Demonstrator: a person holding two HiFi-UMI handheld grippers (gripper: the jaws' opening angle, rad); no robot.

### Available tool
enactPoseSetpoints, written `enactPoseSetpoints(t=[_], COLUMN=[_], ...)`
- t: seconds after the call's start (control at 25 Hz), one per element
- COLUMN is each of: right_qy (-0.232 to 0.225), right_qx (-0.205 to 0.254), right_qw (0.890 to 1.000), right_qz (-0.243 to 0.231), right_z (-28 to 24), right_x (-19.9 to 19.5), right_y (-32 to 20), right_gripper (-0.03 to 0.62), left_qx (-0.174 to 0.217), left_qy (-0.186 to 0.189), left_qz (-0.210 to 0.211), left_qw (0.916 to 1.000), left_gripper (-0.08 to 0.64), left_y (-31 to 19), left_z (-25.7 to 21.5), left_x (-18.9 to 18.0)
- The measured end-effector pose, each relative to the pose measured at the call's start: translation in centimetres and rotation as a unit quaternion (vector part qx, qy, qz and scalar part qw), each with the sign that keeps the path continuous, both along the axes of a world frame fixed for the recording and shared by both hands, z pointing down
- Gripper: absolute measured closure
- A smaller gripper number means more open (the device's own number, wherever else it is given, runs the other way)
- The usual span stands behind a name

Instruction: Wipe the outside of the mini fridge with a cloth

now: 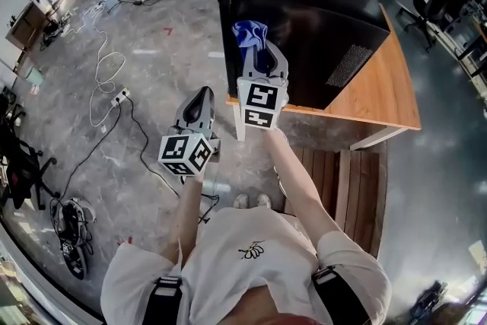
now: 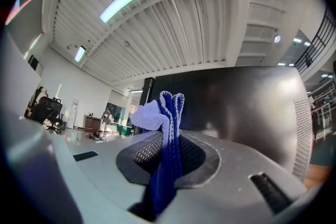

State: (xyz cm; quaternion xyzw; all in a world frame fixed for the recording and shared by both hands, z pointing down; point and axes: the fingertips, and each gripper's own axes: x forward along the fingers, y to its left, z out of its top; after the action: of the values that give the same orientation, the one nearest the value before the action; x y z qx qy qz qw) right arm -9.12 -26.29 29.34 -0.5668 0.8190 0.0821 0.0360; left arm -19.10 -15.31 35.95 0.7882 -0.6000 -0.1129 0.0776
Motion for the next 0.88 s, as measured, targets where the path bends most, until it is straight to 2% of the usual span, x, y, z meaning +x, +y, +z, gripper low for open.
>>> enactPoseSetpoints(t=[0.48,0.64,0.88], right_qy=[0.005,0.017,0.005], right_qx=[0.009,0.015,0.012], right_qw=[0.995,0.992,0.984], right_qz=[0.1,0.125,0.177], right_z=[0.1,0.1,0.2], right_x=[12.5,15.4,20.9], right_y=[0.1,0.2,0.2], right_gripper=[0.53,0.53,0.531], left_qx=[0.007,0.01,0.009], left_qy=[-0.003,-0.007,-0.007], left_qz=[0.052,0.055,0.056], left_qw=[0.9986,0.9984,0.9984], left_gripper=[0.555,0.555,0.555], left_y=[-1.5,-1.4,-1.3], left_z=[-0.3,-0.5,-0.5], left_x=[4.8,5.2,5.5])
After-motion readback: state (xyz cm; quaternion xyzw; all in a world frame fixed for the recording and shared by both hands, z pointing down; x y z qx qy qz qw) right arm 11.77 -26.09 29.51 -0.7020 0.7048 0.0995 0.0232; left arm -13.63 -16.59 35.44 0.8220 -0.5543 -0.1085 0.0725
